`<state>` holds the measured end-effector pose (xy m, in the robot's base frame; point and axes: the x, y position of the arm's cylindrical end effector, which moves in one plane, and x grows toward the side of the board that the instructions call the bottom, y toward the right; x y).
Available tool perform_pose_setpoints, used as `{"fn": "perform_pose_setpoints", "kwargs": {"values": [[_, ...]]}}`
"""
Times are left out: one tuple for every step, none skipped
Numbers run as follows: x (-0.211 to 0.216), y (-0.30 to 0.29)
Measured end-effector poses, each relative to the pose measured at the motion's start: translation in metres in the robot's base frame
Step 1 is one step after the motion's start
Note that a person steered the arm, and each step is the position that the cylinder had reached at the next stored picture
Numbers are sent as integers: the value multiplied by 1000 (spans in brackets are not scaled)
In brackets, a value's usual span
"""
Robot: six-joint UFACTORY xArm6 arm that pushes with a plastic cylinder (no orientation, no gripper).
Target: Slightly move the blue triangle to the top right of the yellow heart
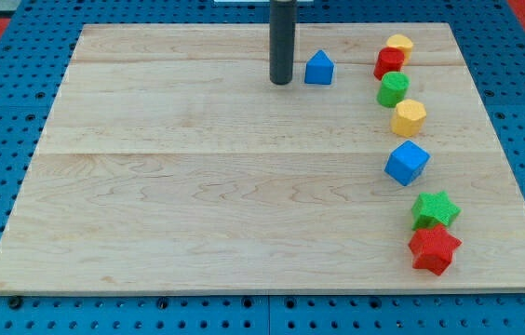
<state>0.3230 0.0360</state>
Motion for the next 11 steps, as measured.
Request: {"fn": "perform_pose_setpoints", "kwargs": {"values": [[-28,25],[-70,42],[-92,51],[-95,64],[-78,37],[-64,86],[-79,116],[-97,118],[-103,69],[-131,61],[-131,70]]}}
